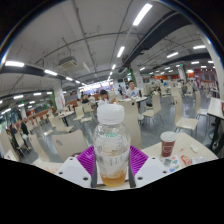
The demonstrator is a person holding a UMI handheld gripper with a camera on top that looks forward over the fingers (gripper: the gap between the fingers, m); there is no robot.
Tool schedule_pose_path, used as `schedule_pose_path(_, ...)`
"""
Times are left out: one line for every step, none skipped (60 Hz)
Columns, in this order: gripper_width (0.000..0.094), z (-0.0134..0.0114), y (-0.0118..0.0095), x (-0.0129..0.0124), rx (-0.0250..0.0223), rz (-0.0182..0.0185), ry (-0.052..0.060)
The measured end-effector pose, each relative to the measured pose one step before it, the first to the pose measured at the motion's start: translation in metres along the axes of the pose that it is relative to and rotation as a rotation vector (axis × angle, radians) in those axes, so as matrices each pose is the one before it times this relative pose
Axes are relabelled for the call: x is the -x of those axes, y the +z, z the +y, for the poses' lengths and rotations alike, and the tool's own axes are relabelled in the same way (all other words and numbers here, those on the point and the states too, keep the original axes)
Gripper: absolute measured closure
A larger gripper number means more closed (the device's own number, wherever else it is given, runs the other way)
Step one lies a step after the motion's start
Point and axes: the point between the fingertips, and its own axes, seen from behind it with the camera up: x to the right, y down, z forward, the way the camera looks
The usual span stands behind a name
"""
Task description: Pour water
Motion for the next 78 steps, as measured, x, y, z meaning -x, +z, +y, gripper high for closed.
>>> schedule_pose_path(0.0512, 0.00527, 0.00201, -0.00749, 0.00597, 0.01441, -0.0319)
schedule_pose_path(0.0513, 0.00629, 0.00165, -0.00691, 0.00598, 0.01257, -0.0288)
schedule_pose_path(0.0513, 0.00735, 0.00222, -0.00660, 0.00741, 0.01104, -0.0258)
schedule_pose_path(0.0512, 0.00718, 0.00145, -0.00549, 0.00898, 0.00972, -0.0228)
schedule_pose_path(0.0511, 0.00965, 0.00015, -0.00605, 0.00869, 0.00839, -0.0215)
schedule_pose_path(0.0513, 0.01062, 0.00454, -0.00371, 0.01106, 0.00653, -0.0202)
schedule_pose_path(0.0512, 0.00320, -0.00170, -0.00379, 0.01185, 0.00366, -0.0131)
schedule_pose_path(0.0511, 0.00640, 0.00199, -0.00274, 0.01215, 0.00306, -0.0123)
schedule_pose_path(0.0514, 0.00694, 0.00184, -0.00289, 0.01149, 0.00331, -0.0097)
schedule_pose_path(0.0513, 0.00661, 0.00115, -0.00258, 0.01126, 0.00380, -0.0065)
schedule_pose_path(0.0515, 0.00681, 0.00161, -0.00267, 0.01094, 0.00318, -0.0047)
schedule_pose_path(0.0514, 0.01349, 0.01045, -0.00010, 0.00868, 0.00393, -0.0061)
schedule_pose_path(0.0514, 0.00219, -0.00717, -0.00439, 0.00795, -0.00042, -0.0005)
schedule_pose_path(0.0514, 0.00487, 0.00107, -0.00153, 0.00634, 0.00097, -0.0017)
schedule_pose_path(0.0516, 0.00454, 0.00063, -0.00142, 0.00458, 0.00119, -0.0022)
schedule_pose_path(0.0514, 0.00447, 0.00008, -0.00094, 0.00518, 0.00029, -0.0023)
schedule_pose_path(0.0513, 0.00475, 0.00013, -0.00104, 0.00582, -0.00024, -0.0029)
schedule_pose_path(0.0514, 0.00418, -0.00022, -0.00130, 0.00488, -0.00024, -0.0031)
schedule_pose_path(0.0514, 0.00607, 0.00908, 0.00062, 0.00348, 0.00122, -0.0036)
schedule_pose_path(0.0513, 0.00433, -0.00265, -0.00168, 0.00419, 0.00065, -0.0033)
schedule_pose_path(0.0514, 0.00397, -0.00019, -0.00089, 0.00470, 0.00055, -0.0025)
schedule_pose_path(0.0513, 0.00399, 0.00017, -0.00058, 0.00513, 0.00029, -0.0022)
schedule_pose_path(0.0513, 0.00390, 0.00053, -0.00073, 0.00382, 0.00066, -0.0029)
schedule_pose_path(0.0513, 0.00385, 0.00564, -0.00121, 0.00355, 0.00158, -0.0027)
schedule_pose_path(0.0512, 0.00421, 0.00053, -0.00126, 0.00428, 0.00259, -0.0013)
schedule_pose_path(0.0512, 0.00440, 0.00012, -0.00120, 0.00533, 0.00215, -0.0012)
schedule_pose_path(0.0505, 0.00485, -0.00019, -0.00025, 0.00645, 0.00317, -0.0027)
schedule_pose_path(0.0507, -0.00269, -0.00333, -0.00118, -0.02224, 0.00020, 0.0003)
schedule_pose_path(0.0507, -0.00107, -0.00070, 0.00093, -0.01462, -0.00209, 0.0056)
schedule_pose_path(0.0509, 0.00232, -0.00144, -0.00098, 0.00271, 0.00138, 0.0045)
schedule_pose_path(0.0507, 0.00059, -0.00174, -0.00198, -0.00232, 0.00404, 0.0028)
schedule_pose_path(0.0507, -0.00041, -0.00168, -0.00011, -0.00347, -0.00099, 0.0065)
schedule_pose_path(0.0506, -0.00020, 0.00297, -0.00168, 0.00638, 0.00052, 0.0058)
schedule_pose_path(0.0499, 0.00063, -0.00118, -0.00029, -0.00294, 0.00343, 0.0056)
schedule_pose_path(0.0497, 0.00047, 0.00185, 0.00011, 0.00003, 0.00113, 0.0064)
schedule_pose_path(0.0497, 0.00073, -0.00049, 0.00025, -0.00241, -0.00016, 0.0064)
schedule_pose_path(0.0486, 0.00034, -0.00016, -0.00030, -0.00318, 0.00171, 0.0039)
schedule_pose_path(0.0476, 0.00042, -0.00036, 0.00025, -0.00249, 0.00005, 0.0027)
schedule_pose_path(0.0459, 0.00014, -0.00025, 0.00027, -0.00232, -0.00055, 0.0010)
schedule_pose_path(0.0447, 0.00022, -0.00002, 0.00010, -0.00087, 0.00007, -0.0003)
schedule_pose_path(0.0429, 0.00016, -0.00001, 0.00010, -0.00027, 0.00002, -0.0011)
schedule_pose_path(0.0419, -0.00093, -0.00179, -0.00107, 0.00279, -0.00033, 0.0000)
schedule_pose_path(0.0406, 0.00049, 0.00011, 0.00009, 0.00293, 0.00087, -0.0010)
schedule_pose_path(0.0391, 0.00065, 0.00001, -0.00019, 0.00583, 0.00156, -0.0001)
schedule_pose_path(0.0382, 0.00235, -0.00013, -0.00052, 0.01309, 0.00229, -0.0011)
schedule_pose_path(0.0362, 0.00310, 0.00018, -0.00070, 0.01586, 0.00368, -0.0015)
schedule_pose_path(0.0331, 0.00258, -0.00099, -0.00074, 0.01524, 0.00208, -0.0008)
schedule_pose_path(0.0281, 0.00317, -0.00008, 0.00000, 0.01556, -0.00003, -0.0009)
schedule_pose_path(0.0208, 0.00259, -0.00086, 0.00022, 0.01410, -0.00067, 0.0011)
schedule_pose_path(0.0119, 0.00252, -0.00130, 0.00031, 0.01378, 0.00048, 0.0028)
schedule_pose_path(0.0072, 0.00206, -0.00173, 0.00021, 0.01208, 0.00041, 0.0032)
schedule_pose_path(0.0095, 0.00195, -0.00196, -0.00018, 0.01078, 0.00178, 0.0034)
schedule_pose_path(0.0114, 0.00261, 0.00050, -0.00210, 0.00969, 0.00647, 0.0038)
schedule_pose_path(0.0122, 0.00098, -0.00584, -0.00071, 0.00639, 0.00827, 0.0026)
schedule_pose_path(0.0111, 0.00128, -0.00342, -0.00171, 0.00820, 0.00962, 0.0026)
schedule_pose_path(0.0095, 0.00142, -0.00397, -0.00140, 0.00936, 0.00899, 0.0019)
schedule_pose_path(0.0082, 0.00118, -0.00460, -0.00084, 0.00785, 0.00600, 0.0006)
schedule_pose_path(0.0081, 0.00041, -0.00471, -0.00075, 0.00472, 0.00527, 0.0001)
schedule_pose_path(0.0085, -0.00052, -0.00165, -0.00092, 0.00479, 0.00100, -0.0011)
schedule_pose_path(0.0093, 0.00110, -0.00890, 0.00194, 0.00127, 0.00196, -0.0012)
schedule_pose_path(0.0096, -0.00012, -0.00225, -0.00067, 0.00686, 0.00055, -0.0018)
schedule_pose_path(0.0092, 0.00018, -0.00217, -0.00146, 0.00635, 0.00120, -0.0031)
schedule_pose_path(0.0092, 0.00209, -0.00984, 0.00225, 0.00228, 0.00321, -0.0039)
schedule_pose_path(0.0095, 0.00129, -0.00670, 0.00072, 0.00453, 0.00317, -0.0047)
schedule_pose_path(0.0094, 0.00149, -0.00667, 0.00032, 0.00654, 0.00353, -0.0051)
schedule_pose_path(0.0094, 0.00170, -0.00733, 0.00056, 0.00683, 0.00282, -0.0041)
schedule_pose_path(0.0091, 0.00153, -0.00735, 0.00083, 0.00625, 0.00205, -0.0036)
schedule_pose_path(0.0092, 0.00004, -0.00443, 0.00022, 0.00662, 0.00005, -0.0036)
schedule_pose_path(0.0092, 0.00192, -0.00871, 0.00134, 0.00604, 0.00159, -0.0029)
schedule_pose_path(0.0090, 0.00233, -0.00792, 0.00098, 0.00780, 0.00164, -0.0029)
schedule_pose_path(0.0089, 0.00268, -0.00799, 0.00102, 0.00972, 0.00142, -0.0032)
schedule_pose_path(0.0090, 0.00273, -0.00828, 0.00142, 0.00941, 0.00059, -0.0036)
schedule_pose_path(0.0092, 0.00276, -0.00871, 0.00177, 0.00828, 0.00005, -0.0039)
schedule_pose_path(0.0090, 0.00256, -0.00830, 0.00135, 0.00794, 0.00107, -0.0034)
schedule_pose_path(0.0094, 0.00148, -0.00416, 0.00124, 0.00626, 0.00149, -0.0025)
schedule_pose_path(0.0091, 0.00254, -0.01079, 0.00210, 0.00452, 0.00031, -0.0032)
schedule_pose_path(0.0089, 0.00184, -0.00795, 0.00220, 0.00328, -0.00213, -0.0026)
schedule_pose_path(0.0091, 0.00214, -0.00818, 0.00222, 0.00372, -0.00263, -0.0025)
